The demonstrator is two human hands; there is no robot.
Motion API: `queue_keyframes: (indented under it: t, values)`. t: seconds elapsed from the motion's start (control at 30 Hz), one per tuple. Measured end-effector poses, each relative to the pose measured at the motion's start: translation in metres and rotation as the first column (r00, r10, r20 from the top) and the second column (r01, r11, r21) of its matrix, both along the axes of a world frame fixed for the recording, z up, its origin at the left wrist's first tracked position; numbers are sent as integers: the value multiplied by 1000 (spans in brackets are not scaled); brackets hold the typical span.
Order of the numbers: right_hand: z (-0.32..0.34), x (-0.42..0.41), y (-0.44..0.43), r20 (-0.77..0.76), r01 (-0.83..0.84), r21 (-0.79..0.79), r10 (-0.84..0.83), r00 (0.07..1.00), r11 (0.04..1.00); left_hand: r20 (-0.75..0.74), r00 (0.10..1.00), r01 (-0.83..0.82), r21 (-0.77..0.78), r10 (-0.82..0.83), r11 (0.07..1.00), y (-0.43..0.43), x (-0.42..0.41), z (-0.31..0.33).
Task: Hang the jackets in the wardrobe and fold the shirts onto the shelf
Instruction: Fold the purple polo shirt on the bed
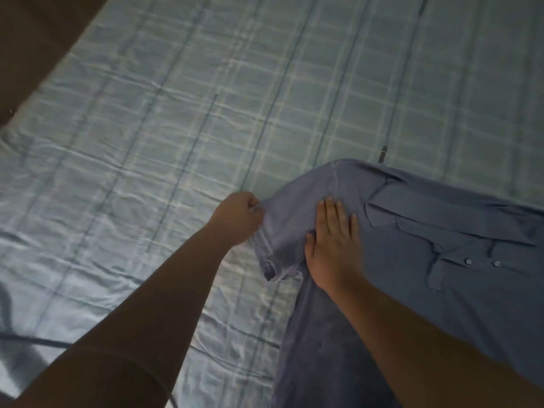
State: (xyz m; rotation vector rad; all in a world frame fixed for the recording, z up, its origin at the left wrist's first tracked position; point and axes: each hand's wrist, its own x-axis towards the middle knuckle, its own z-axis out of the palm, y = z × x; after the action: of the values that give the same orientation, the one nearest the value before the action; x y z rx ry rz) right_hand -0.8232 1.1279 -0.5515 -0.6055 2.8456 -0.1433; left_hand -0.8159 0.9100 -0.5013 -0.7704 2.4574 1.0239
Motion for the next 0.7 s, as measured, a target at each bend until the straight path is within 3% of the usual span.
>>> queue_keyframes:
  t: [0.1,0.2,0.3,0.43,0.57,0.7]
  values:
    - [1,4,-9,-4,38,11,-38,999,999,-94,980,-159,149,174,976,-10,-5,2]
    - [0,13,-20,-13,72,12,-72,997,997,-86,933,-302,335,348,892,-15,-7,1]
    - [-4,16,-26,-28,108,25,-107,994,994,-94,950,-270,226,297,936,-18,-4,-8]
    - [-3,14,-27,-9,101,43,-101,995,994,-98,948,-275,220,301,936,-16,-4,-5]
    - [6,9,-14,43,57,-21,-56,997,998,-224,940,-227,154,257,962,11,-7,22]
    - [25,11,25,79,89,-81,-83,993,993,-266,932,-171,280,248,945,75,-7,41]
